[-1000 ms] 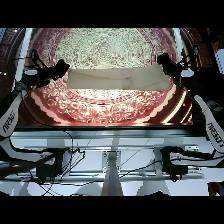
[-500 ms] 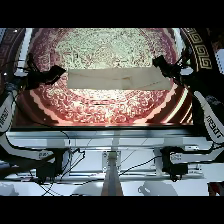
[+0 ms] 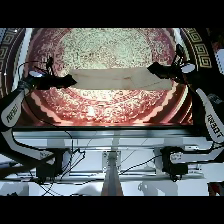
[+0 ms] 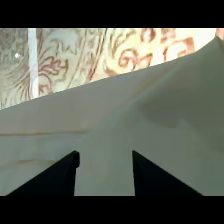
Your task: Fold the clothes and pants, and hang the long-sleeved shirts on hangers.
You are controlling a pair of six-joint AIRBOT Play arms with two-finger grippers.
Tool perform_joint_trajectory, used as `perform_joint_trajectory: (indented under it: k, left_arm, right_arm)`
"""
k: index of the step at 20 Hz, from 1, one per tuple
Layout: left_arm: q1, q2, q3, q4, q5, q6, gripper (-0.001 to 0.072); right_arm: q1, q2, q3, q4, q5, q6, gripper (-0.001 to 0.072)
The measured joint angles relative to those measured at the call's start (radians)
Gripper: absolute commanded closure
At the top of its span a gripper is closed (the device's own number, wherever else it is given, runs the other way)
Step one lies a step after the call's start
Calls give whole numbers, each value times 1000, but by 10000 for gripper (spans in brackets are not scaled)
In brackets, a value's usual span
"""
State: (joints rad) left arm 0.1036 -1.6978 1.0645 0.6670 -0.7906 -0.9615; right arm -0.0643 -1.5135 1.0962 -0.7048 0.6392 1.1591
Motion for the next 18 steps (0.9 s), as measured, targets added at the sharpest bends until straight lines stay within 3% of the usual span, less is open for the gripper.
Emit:
perform_joint_trajectory:
  k: [4, 11, 18]
  left_arm:
    - [-19, 23, 62, 63, -13, -1, 689]
    - [-4, 327, 207, 348, -240, -101, 688]
    - [-9, 620, 231, 372, -410, -133, 687]
  right_arm:
    - [47, 0, 73, -36, 50, 0, 695]
    - [310, -31, 129, -118, 5, 42, 698]
    - [700, -221, 320, -119, -38, 231, 698]
